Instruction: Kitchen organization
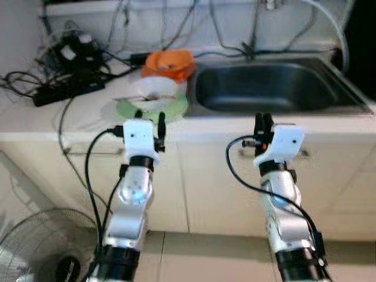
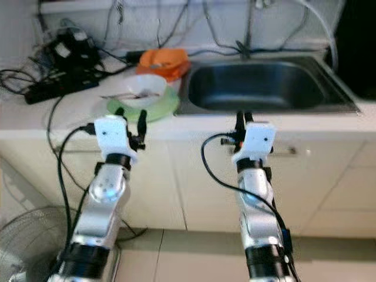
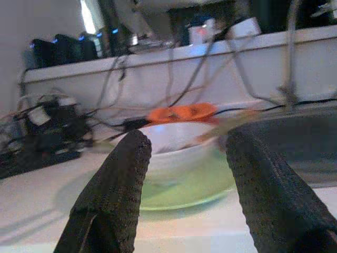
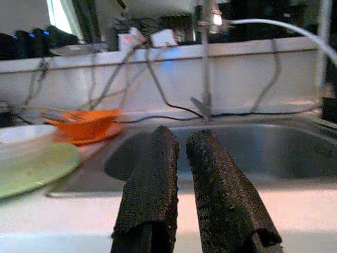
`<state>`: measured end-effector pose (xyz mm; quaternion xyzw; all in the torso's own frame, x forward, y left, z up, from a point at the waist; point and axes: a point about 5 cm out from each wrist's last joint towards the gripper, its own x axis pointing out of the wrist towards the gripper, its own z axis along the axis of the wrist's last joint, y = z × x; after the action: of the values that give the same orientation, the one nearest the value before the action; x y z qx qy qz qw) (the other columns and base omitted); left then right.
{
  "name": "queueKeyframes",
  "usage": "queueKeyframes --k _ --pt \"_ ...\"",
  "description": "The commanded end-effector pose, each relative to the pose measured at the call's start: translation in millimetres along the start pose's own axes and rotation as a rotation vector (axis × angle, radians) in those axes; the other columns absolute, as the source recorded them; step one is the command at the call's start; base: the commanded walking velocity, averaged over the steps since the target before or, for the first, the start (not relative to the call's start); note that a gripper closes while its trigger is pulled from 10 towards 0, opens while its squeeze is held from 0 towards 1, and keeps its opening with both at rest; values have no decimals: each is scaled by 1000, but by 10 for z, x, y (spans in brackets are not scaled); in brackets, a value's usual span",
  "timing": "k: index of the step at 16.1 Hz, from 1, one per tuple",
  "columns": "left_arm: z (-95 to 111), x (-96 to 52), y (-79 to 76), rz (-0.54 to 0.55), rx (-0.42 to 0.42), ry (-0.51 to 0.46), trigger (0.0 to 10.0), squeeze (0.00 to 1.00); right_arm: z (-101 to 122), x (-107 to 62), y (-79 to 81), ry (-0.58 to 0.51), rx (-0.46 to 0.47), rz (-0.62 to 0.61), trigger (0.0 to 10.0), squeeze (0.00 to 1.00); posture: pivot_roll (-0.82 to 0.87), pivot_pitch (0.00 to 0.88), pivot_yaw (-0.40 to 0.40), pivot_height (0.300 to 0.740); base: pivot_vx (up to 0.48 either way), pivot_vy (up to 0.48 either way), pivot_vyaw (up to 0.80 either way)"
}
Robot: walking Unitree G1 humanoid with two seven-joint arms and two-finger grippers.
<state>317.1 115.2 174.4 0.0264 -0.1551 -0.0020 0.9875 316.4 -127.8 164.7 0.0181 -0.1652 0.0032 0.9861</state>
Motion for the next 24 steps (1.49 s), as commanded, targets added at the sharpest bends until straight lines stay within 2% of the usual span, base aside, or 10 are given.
queueKeyframes --k 1,18,24 --pt "1 20 61 18 2 6 10000 0 30 20 75 -7 8 26 10000 0 49 49 70 740 352 0 0" --pt "-23 4 74 7 5 12 10000 0 29 27 108 -5 25 24 10000 0 51 54 70 740 345 0 0" --pt "-16 -8 20 -25 8 2 10000 0 33 32 115 -7 31 27 10000 0 50 54 69 740 41 0 0"
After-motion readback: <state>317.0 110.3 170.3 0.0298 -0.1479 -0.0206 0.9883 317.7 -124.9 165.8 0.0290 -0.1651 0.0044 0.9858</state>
